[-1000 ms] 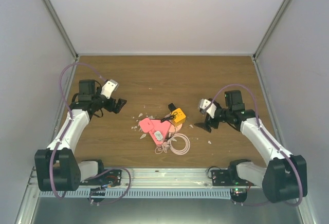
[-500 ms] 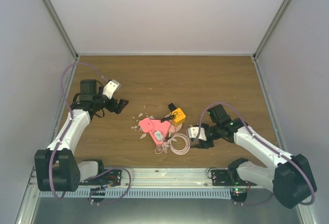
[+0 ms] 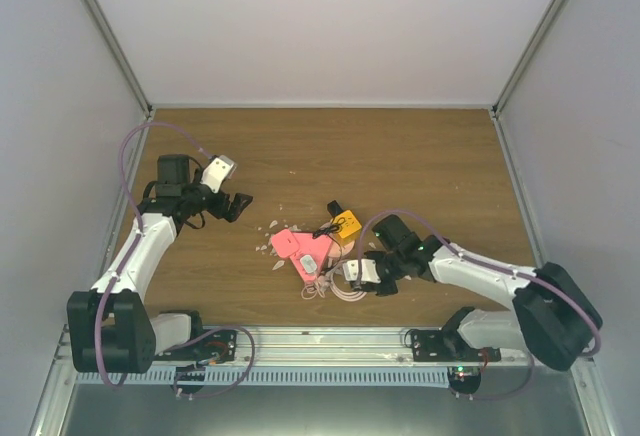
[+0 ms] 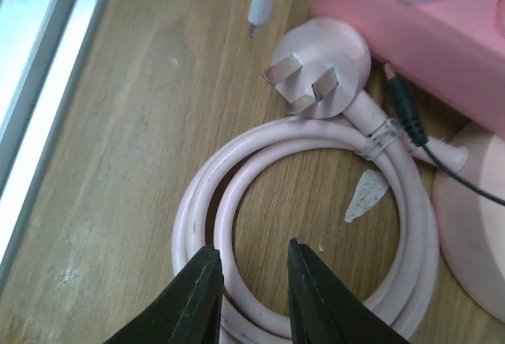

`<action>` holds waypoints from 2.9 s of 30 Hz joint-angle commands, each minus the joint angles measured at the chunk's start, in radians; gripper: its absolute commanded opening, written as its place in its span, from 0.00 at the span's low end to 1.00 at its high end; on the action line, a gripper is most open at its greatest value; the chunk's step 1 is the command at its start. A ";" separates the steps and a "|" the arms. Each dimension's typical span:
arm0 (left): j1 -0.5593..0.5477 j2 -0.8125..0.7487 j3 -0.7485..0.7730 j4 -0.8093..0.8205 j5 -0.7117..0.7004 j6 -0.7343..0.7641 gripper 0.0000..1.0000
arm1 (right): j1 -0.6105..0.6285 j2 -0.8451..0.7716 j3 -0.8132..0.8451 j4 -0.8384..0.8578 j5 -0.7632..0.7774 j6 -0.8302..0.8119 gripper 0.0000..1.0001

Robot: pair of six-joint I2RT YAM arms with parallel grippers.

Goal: Pull the plug off the socket

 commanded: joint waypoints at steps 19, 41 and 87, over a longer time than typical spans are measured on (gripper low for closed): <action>-0.007 -0.107 -0.059 0.007 -0.027 0.034 0.99 | -0.160 0.300 0.127 0.234 0.057 0.028 0.24; -0.341 -0.126 -0.145 -0.058 -0.012 0.254 0.99 | -0.359 0.379 0.264 0.180 -0.063 -0.003 0.29; -0.755 -0.418 -0.282 -0.074 -0.278 0.619 0.99 | 0.078 -0.084 0.093 0.148 0.094 0.105 0.88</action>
